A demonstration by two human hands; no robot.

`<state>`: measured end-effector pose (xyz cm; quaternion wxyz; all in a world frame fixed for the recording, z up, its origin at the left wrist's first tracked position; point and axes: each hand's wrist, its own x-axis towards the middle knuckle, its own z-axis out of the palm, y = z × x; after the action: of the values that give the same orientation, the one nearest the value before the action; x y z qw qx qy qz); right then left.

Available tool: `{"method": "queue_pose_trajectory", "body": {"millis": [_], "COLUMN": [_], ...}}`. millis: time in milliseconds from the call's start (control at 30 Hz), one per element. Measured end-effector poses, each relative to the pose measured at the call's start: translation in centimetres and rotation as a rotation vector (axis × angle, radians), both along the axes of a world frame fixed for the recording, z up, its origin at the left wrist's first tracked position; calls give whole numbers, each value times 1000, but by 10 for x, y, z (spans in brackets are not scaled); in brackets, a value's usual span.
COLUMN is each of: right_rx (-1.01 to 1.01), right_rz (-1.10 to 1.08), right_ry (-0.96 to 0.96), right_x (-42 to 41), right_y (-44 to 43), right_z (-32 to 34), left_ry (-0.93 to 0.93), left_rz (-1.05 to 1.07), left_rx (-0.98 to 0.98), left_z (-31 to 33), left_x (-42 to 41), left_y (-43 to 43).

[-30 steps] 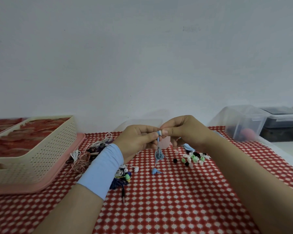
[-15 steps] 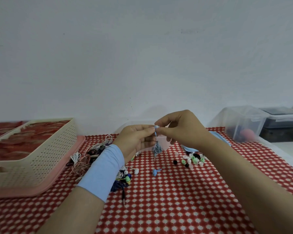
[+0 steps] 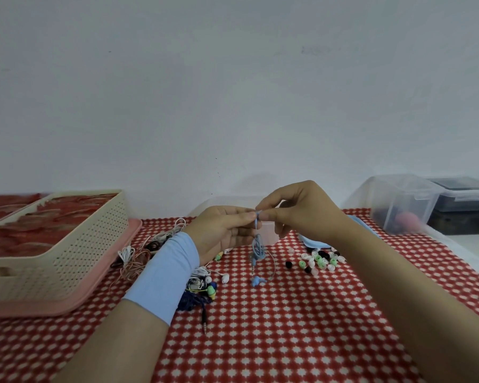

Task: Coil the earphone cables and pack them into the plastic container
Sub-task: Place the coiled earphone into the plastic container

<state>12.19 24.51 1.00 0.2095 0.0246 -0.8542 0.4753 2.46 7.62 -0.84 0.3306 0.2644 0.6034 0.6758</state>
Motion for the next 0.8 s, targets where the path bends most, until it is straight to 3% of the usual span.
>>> {"method": "queue_pose_trajectory", "body": {"millis": [433, 800], "right_rx": [-1, -459], "right_rz": [9, 77], "right_ry": [-30, -193], "right_x": [1, 2], "right_y": [0, 4], "right_z": [0, -2], "left_ry": [84, 313], "left_rz": [30, 147], "left_rx": [1, 46], "left_z": [-1, 0], "left_x": [1, 1], "left_y": [-1, -3]}}
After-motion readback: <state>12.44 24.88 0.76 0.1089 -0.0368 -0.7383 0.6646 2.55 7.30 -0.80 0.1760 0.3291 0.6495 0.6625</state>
